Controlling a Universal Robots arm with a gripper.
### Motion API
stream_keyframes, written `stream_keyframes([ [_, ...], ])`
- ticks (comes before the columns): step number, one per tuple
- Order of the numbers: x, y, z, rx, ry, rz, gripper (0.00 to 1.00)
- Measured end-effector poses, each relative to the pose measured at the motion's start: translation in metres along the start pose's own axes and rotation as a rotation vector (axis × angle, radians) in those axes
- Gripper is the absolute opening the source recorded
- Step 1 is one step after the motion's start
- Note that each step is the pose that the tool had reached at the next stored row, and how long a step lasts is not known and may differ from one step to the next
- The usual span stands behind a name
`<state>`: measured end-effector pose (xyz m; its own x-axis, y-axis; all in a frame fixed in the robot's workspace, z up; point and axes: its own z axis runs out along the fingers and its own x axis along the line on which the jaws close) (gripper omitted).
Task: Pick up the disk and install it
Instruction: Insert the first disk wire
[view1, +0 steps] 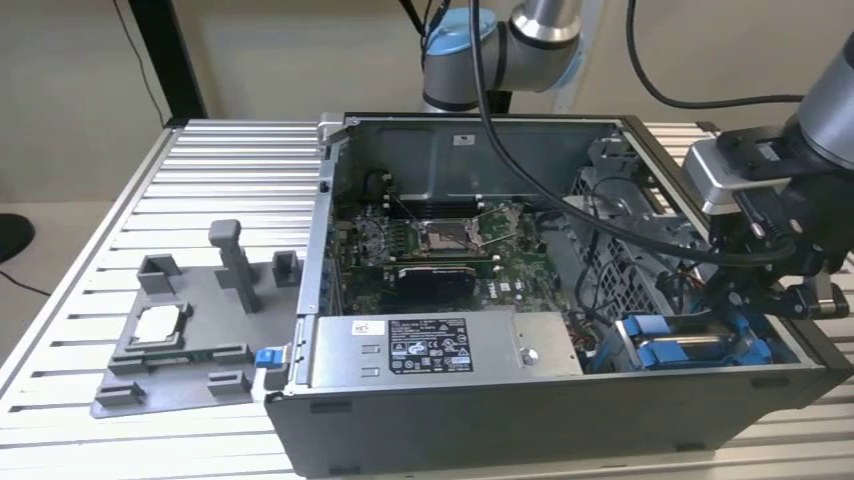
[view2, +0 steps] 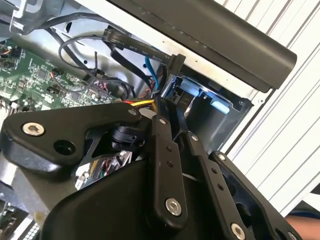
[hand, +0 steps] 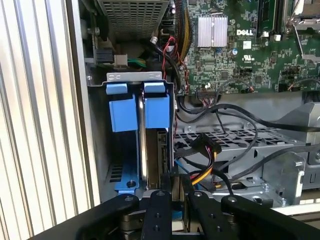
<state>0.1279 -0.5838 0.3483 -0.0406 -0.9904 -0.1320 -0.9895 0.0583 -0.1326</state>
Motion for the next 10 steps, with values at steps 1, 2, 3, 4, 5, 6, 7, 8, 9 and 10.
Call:
stream_keyframes([
  [1,0.0001,0.0001,0.0009,0.0025,0.0015,-0.001,0.0],
  [2,0.0002,0.0002,0.0014,0.0043,0.0026,-0.001,0.0],
  [3,0.0003,0.0004,0.0017,0.0069,0.0031,-0.002,0.0],
  [4,0.0003,0.0009,0.002,0.0101,0.0035,-0.002,0.0],
  [5,0.0004,0.0015,0.002,0.0137,0.0034,-0.003,0.0],
  [6,0.0004,0.0025,0.0019,0.0165,0.0035,-0.004,0.0],
  [7,0.0005,0.0037,0.0018,0.0185,0.0034,-0.004,0.0],
  [8,0.0006,0.0047,0.0019,0.0196,0.0035,-0.004,0.0],
  [9,0.0006,0.0054,0.0021,0.0199,0.0037,-0.004,0.0],
  [10,0.0007,0.0057,0.0024,0.0201,0.0042,-0.004,0.0],
])
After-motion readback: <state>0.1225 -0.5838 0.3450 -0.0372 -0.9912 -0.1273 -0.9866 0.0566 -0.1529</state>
